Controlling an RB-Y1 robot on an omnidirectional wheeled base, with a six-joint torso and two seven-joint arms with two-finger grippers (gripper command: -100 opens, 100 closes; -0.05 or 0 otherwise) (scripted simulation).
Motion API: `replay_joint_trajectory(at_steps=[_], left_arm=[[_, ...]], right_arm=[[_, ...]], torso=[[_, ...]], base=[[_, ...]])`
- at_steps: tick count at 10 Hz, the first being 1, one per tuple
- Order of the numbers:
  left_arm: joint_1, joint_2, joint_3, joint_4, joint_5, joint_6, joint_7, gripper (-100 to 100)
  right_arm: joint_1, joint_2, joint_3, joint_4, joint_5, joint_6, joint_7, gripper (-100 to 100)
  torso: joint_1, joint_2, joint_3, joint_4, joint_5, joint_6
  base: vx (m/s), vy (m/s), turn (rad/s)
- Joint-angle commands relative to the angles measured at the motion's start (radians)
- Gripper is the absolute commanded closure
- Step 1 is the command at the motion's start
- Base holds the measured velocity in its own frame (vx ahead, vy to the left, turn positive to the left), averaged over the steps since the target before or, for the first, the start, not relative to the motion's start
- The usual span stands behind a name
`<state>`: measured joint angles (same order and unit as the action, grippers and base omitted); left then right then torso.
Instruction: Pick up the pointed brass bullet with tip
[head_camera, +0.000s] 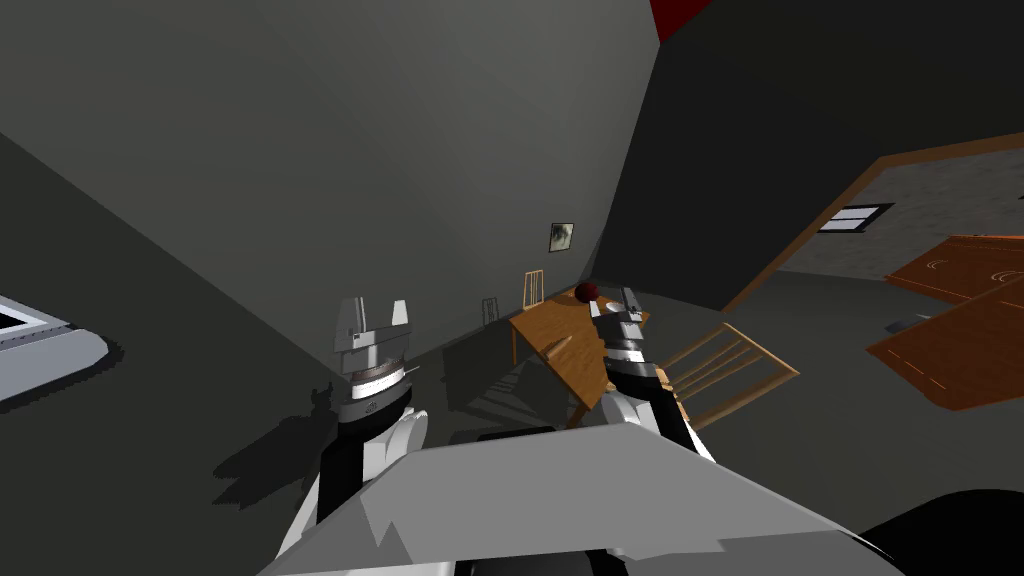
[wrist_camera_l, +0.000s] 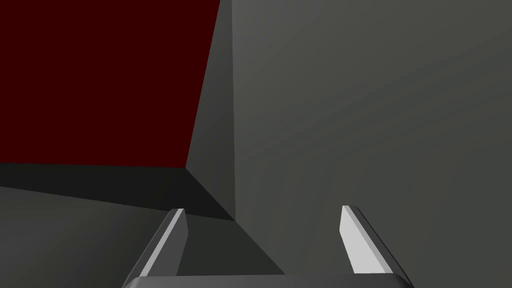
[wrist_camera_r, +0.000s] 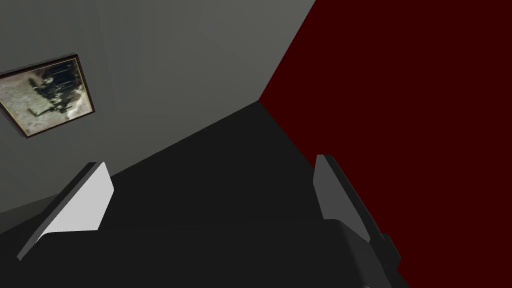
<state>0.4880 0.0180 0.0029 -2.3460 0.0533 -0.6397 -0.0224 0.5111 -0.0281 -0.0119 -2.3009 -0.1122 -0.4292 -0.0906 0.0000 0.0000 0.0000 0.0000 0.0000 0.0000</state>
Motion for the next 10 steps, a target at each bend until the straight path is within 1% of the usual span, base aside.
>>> replay_joint_trajectory(at_steps=[1,3,6,7,8,9,10], left_arm=[[0.0,0.0,0.0,0.0,0.0,0.0,0.0,0],[0.0,0.0,0.0,0.0,0.0,0.0,0.0,0],[0.0,0.0,0.0,0.0,0.0,0.0,0.0,0],[0.0,0.0,0.0,0.0,0.0,0.0,0.0,0],[0.0,0.0,0.0,0.0,0.0,0.0,0.0,0],[0.0,0.0,0.0,0.0,0.0,0.0,0.0,0],[0.0,0.0,0.0,0.0,0.0,0.0,0.0,0]], right_arm=[[-0.025,-0.033,0.009,0.028,0.031,-0.005,0.021,-100],[-0.06,-0.064,0.022,0.066,0.076,-0.013,0.051,-100],[-0.142,-0.106,0.049,0.149,0.166,-0.03,0.118,-100],[-0.142,-0.106,0.049,0.149,0.174,-0.03,0.118,-100],[-0.175,-0.12,0.06,0.185,0.214,-0.037,0.145,-100],[-0.175,-0.12,0.06,0.185,0.215,-0.037,0.145,-100],[-0.21,-0.136,0.072,0.224,0.255,-0.045,0.175,-100]], torso=[[0.0,0.0,0.0,0.0,0.0,0.0],[-0.001,0.002,0.001,0.0,0.0,0.0],[-0.001,0.003,0.002,0.001,0.0,0.0],[-0.001,0.004,0.002,0.001,0.0,0.0],[-0.001,0.003,0.002,0.001,0.0,0.0],[-0.001,0.002,0.001,0.001,0.0,0.0],[-0.001,0.002,0.001,0.0,0.0,0.0]], base=[[-0.029,-0.007,-0.006],[-0.046,-0.011,0.001],[-0.057,-0.017,0.007],[-0.048,-0.018,0.004],[-0.033,-0.019,0.004],[-0.027,-0.012,0.003],[-0.042,-0.01,0.0]])
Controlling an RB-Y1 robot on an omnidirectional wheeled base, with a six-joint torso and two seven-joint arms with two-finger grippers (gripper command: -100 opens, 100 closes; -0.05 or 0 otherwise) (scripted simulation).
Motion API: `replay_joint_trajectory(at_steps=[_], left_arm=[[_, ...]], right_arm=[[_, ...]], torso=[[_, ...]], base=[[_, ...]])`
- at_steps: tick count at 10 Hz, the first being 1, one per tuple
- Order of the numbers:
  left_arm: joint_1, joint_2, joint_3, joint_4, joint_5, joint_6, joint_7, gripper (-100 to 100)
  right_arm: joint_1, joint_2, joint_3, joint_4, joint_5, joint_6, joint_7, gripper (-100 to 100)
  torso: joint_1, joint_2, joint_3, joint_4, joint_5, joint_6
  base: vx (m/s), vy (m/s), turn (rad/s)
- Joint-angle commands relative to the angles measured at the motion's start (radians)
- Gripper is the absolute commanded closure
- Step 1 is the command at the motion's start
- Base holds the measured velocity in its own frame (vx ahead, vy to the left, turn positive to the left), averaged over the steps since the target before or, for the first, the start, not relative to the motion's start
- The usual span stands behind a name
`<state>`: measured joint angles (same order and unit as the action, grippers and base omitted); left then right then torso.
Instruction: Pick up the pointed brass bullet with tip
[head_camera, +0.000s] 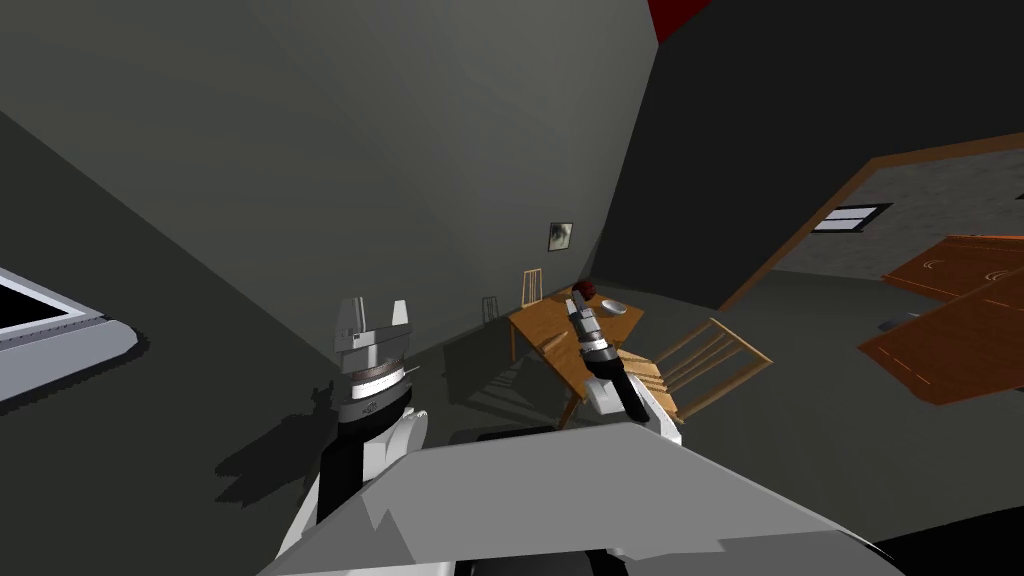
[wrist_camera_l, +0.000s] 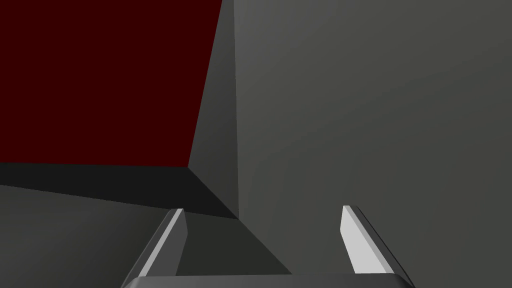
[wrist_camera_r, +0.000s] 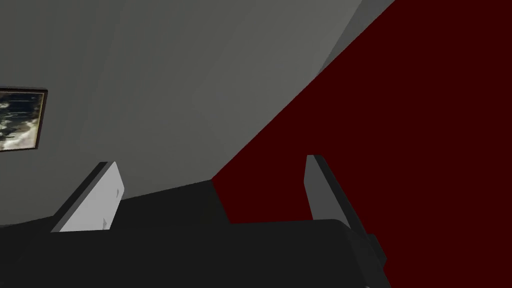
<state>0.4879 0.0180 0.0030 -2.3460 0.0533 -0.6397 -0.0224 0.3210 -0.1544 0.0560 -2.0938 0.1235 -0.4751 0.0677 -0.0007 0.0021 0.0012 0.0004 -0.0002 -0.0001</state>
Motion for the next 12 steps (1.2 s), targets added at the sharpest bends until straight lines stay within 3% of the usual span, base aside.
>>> replay_joint_trajectory(at_steps=[1,4,5,6,7,8,9,10,11,12], left_arm=[[0.0,0.0,0.0,0.0,0.0,0.0,0.0,0],[0.0,0.0,0.0,0.0,0.0,0.0,0.0,0],[0.0,0.0,0.0,0.0,0.0,0.0,0.0,0],[0.0,0.0,0.0,0.0,0.0,0.0,0.0,0],[0.0,0.0,0.0,0.0,0.0,0.0,0.0,0],[0.0,0.0,0.0,0.0,0.0,0.0,0.0,0],[0.0,0.0,0.0,0.0,0.0,0.0,0.0,0],[0.0,0.0,0.0,0.0,0.0,0.0,0.0,0],[0.0,0.0,0.0,0.0,0.0,0.0,0.0,0],[0.0,0.0,0.0,0.0,0.0,0.0,0.0,0]], right_arm=[[-0.05,-0.026,0.017,0.05,0.05,-0.006,0.048,-100],[-0.094,-0.045,0.031,0.108,0.117,-0.015,0.08,-100],[-0.133,-0.065,0.045,0.141,0.157,-0.023,0.114,-100],[-0.133,-0.065,0.045,0.157,0.167,-0.023,0.114,-100],[-0.168,-0.086,0.06,0.18,0.204,-0.032,0.15,-100],[-0.173,-0.086,0.06,0.205,0.22,-0.032,0.15,-100],[-0.214,-0.109,0.076,0.236,0.255,-0.042,0.187,-100],[-0.214,-0.109,0.076,0.262,0.275,-0.042,0.187,-100],[-0.255,-0.132,0.092,0.3,0.308,-0.052,0.224,-100],[-0.255,-0.132,0.092,0.317,0.332,-0.052,0.224,-100]], torso=[[0.0,0.0,0.0,0.0,0.0,0.0],[-0.001,0.002,0.001,0.0,0.0,0.0],[0.0,0.001,0.001,0.0,0.0,0.0],[-0.001,0.001,0.001,0.0,0.0,0.0],[-0.001,0.001,0.001,0.0,0.0,0.0],[-0.001,0.001,0.001,0.0,0.0,0.0],[-0.001,0.001,0.001,0.0,0.0,0.0],[-0.001,0.0,0.0,0.0,0.0,0.0],[-0.001,0.0,0.0,0.0,0.0,0.0],[0.0,0.0,0.0,0.0,0.0,0.0]], base=[[-0.067,-0.032,-0.001],[-0.06,-0.021,-0.001],[-0.053,-0.017,-0.005],[-0.045,-0.02,-0.002],[-0.06,-0.029,-0.002],[-0.047,-0.03,0.003],[-0.046,-0.032,0.005],[-0.037,-0.019,0.007],[-0.041,-0.007,0.011],[-0.031,-0.012,0.008]])
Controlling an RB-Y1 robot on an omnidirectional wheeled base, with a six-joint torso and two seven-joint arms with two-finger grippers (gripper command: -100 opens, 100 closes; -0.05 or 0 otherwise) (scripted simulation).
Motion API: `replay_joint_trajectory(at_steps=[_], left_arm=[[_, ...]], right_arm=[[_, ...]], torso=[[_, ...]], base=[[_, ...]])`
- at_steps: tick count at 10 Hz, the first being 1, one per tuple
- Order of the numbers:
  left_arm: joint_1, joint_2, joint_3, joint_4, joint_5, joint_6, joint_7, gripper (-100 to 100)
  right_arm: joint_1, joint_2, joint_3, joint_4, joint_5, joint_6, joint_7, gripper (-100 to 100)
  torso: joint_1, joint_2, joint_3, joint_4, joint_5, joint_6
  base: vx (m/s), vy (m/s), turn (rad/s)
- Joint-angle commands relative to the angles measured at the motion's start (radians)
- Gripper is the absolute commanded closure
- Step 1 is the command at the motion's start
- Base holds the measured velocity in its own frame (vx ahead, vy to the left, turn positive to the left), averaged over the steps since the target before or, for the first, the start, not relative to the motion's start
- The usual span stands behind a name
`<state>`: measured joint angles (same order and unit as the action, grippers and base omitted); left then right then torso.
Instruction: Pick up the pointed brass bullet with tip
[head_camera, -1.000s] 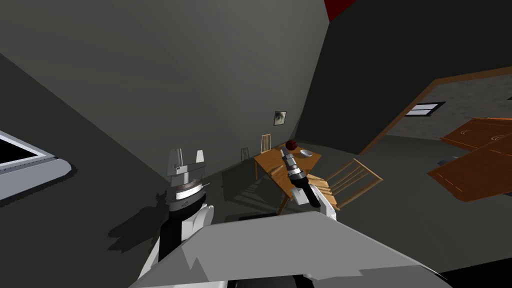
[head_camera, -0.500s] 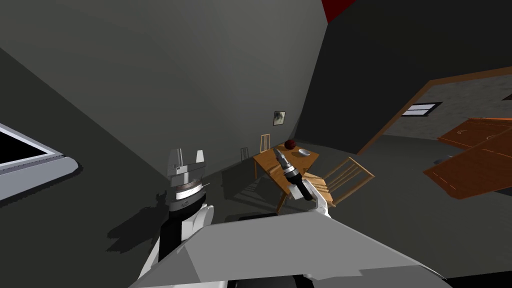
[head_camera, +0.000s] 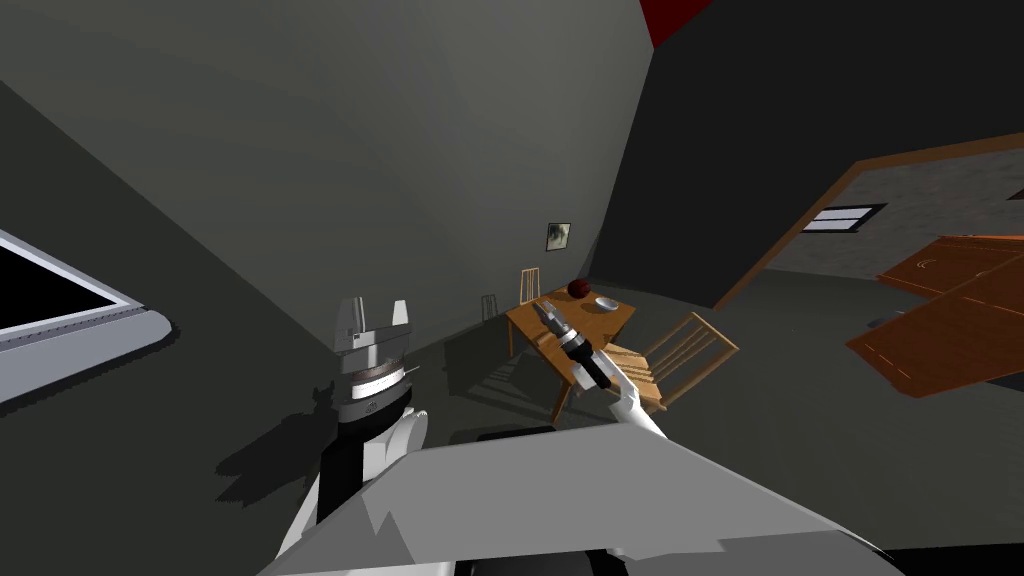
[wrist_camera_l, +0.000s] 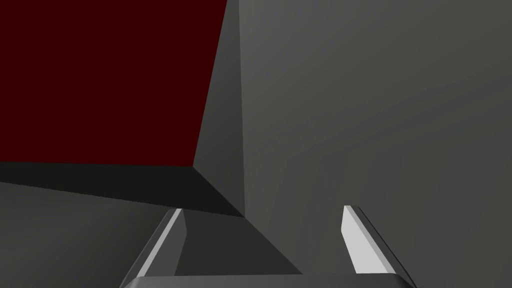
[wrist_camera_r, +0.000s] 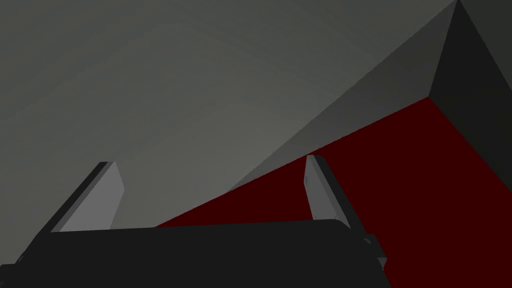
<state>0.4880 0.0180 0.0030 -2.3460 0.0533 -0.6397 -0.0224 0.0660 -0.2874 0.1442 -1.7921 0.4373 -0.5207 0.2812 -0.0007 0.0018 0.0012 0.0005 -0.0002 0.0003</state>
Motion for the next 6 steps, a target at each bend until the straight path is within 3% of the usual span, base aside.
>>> replay_joint_trajectory(at_steps=[1,2,3,4,5,6], left_arm=[[0.0,0.0,0.0,0.0,0.0,0.0,0.0,0],[0.0,0.0,0.0,0.0,0.0,0.0,0.0,0],[0.0,0.0,0.0,0.0,0.0,0.0,0.0,0],[0.0,0.0,0.0,0.0,0.0,0.0,0.0,0],[0.0,0.0,0.0,0.0,0.0,0.0,0.0,0],[0.0,0.0,0.0,0.0,0.0,0.0,0.0,0]], right_arm=[[-0.042,-0.022,0.021,0.05,0.05,-0.016,0.049,-100],[-0.042,-0.022,0.021,0.072,0.075,-0.016,0.049,-100],[-0.082,-0.045,0.038,0.105,0.109,-0.026,0.088,-100],[-0.083,-0.045,0.038,0.129,0.133,-0.026,0.088,-100],[-0.124,-0.068,0.055,0.168,0.166,-0.037,0.127,-100],[-0.124,-0.068,0.055,0.188,0.191,-0.037,0.127,-100]], torso=[[0.0,0.0,0.0,0.0,0.0,0.0],[0.0,0.0,0.0,0.0,0.0,0.0],[0.0,-0.001,-0.001,0.0,0.0,0.0],[0.0,-0.001,-0.001,0.0,0.0,0.0],[0.0,-0.002,-0.001,0.0,0.0,0.0],[0.0,-0.002,-0.001,0.0,0.0,0.0]], base=[[-0.027,-0.019,0.018],[-0.017,-0.014,0.015],[-0.012,-0.009,0.026],[-0.008,-0.005,0.017],[-0.002,-0.004,0.028],[0.003,-0.003,0.023]])
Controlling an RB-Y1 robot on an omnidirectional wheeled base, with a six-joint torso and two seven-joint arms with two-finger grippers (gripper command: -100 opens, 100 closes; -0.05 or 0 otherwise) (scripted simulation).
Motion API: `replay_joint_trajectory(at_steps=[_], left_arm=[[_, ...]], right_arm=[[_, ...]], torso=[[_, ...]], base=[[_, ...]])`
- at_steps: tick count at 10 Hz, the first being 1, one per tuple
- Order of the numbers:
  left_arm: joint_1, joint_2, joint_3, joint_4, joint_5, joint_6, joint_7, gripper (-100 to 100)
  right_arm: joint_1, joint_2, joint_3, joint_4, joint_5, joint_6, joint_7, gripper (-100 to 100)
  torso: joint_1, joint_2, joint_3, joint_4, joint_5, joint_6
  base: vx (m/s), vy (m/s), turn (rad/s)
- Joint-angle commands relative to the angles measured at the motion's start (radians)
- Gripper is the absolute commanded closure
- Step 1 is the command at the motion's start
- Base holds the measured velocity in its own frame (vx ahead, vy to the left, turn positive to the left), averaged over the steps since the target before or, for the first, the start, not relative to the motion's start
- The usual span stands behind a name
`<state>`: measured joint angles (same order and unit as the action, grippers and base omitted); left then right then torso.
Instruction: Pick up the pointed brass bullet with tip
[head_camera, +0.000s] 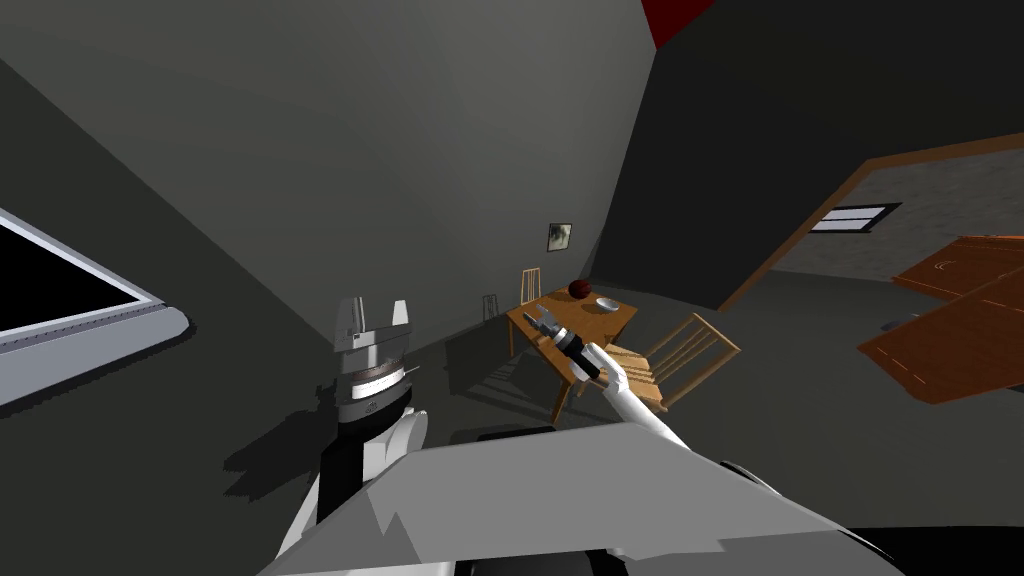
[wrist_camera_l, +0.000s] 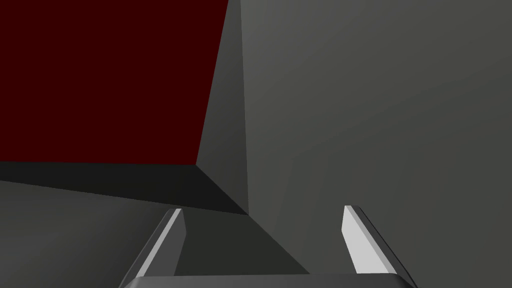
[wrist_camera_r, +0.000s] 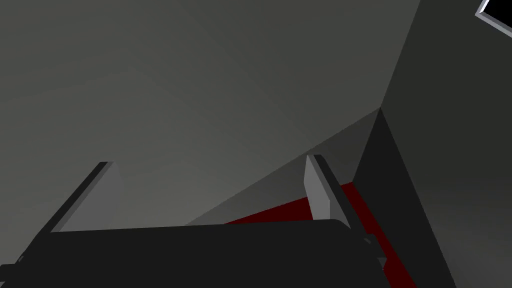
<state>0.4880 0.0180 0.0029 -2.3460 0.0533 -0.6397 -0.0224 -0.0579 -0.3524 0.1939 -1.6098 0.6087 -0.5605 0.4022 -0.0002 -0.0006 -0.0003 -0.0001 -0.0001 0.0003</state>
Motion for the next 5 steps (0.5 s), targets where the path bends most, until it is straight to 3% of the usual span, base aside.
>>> replay_joint_trajectory(at_steps=[1,2,3,4,5], left_arm=[[0.0,0.0,0.0,0.0,0.0,0.0,0.0,0],[0.0,0.0,0.0,0.0,0.0,0.0,0.0,0],[0.0,0.0,0.0,0.0,0.0,0.0,0.0,0],[0.0,0.0,0.0,0.0,0.0,0.0,0.0,0],[0.0,0.0,0.0,0.0,0.0,0.0,0.0,0]], right_arm=[[-0.038,-0.025,0.023,0.05,0.05,-0.007,0.044,-100],[-0.038,-0.025,0.023,0.066,0.076,-0.007,0.044,-100],[-0.076,-0.045,0.041,0.113,0.108,-0.016,0.082,-100],[-0.076,-0.045,0.041,0.127,0.132,-0.016,0.082,-100],[-0.111,-0.065,0.058,0.165,0.166,-0.025,0.119,-100]], torso=[[0.0,0.0,0.0,0.0,0.0,0.0],[0.0,-0.001,0.0,0.0,0.0,0.0],[0.0,-0.001,0.0,0.0,0.0,0.0],[0.001,-0.001,-0.001,0.0,0.0,0.0],[0.001,-0.001,-0.001,0.0,0.0,0.0]], base=[[0.011,-0.001,0.036],[0.014,-0.001,0.026],[0.025,0.006,0.041],[0.025,0.006,0.027],[0.036,0.01,0.054]])
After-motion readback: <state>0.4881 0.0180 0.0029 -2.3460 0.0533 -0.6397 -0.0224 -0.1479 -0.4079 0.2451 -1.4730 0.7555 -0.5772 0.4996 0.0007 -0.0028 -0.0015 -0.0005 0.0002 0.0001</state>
